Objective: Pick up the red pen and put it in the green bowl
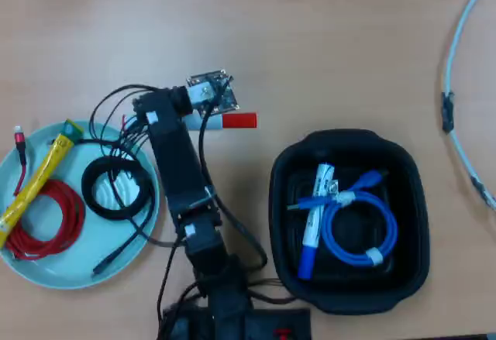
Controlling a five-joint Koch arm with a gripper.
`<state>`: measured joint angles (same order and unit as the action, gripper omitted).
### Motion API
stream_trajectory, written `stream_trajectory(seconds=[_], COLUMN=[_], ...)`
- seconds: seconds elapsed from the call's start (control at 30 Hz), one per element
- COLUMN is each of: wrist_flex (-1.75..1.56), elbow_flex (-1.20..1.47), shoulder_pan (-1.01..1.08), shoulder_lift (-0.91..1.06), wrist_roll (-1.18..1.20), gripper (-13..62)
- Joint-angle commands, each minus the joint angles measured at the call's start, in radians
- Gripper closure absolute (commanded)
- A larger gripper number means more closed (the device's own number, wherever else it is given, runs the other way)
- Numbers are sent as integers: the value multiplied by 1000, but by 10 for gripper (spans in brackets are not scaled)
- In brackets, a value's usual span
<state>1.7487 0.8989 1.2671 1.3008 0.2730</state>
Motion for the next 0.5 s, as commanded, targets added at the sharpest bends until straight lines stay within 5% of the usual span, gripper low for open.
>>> stream_trajectory(seconds=[0.0,0.47], wrist_flex=[57,6], elbow_flex=[-2,25], shoulder_pan=[-23,-368], shoulder_lift=[138,190], wrist_roll=[-15,-67], gripper=[562,561])
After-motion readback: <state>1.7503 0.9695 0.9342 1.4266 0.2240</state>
